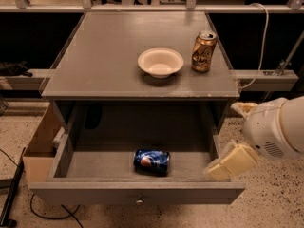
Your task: Pick pepsi can from top drawer and place on counter
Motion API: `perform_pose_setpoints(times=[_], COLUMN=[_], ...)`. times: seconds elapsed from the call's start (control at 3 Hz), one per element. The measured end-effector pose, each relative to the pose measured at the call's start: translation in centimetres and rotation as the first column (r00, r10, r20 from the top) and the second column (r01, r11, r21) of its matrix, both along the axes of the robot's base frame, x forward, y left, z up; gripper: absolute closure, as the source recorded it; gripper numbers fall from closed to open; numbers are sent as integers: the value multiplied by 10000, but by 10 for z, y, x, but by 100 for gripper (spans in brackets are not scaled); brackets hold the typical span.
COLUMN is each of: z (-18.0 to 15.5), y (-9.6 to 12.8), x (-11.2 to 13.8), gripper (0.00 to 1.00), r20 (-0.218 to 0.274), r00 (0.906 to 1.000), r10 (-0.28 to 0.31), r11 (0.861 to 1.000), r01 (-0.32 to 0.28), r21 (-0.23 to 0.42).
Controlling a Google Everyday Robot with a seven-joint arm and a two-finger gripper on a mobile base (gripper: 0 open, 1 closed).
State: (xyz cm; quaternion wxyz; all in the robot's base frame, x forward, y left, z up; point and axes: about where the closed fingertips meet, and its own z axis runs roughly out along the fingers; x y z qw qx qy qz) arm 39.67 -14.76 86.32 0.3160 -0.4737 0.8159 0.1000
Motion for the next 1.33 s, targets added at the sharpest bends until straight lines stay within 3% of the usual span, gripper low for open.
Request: perform_pose_setpoints(times=[0.33, 0.67, 1.0, 1.33], z=[-23, -54, -78, -109], y=[12, 33, 49, 86], x=[6, 10, 15, 47], gripper=[0, 0, 0, 0], r20=[-36, -179, -189, -335], r00=[9997, 9953, 9849, 9668], r10=[231, 952, 1720, 2534], r11=[9997, 9955, 9851, 9671], r01=[-231, -951, -1718, -2524], r21=[-81, 63, 111, 312])
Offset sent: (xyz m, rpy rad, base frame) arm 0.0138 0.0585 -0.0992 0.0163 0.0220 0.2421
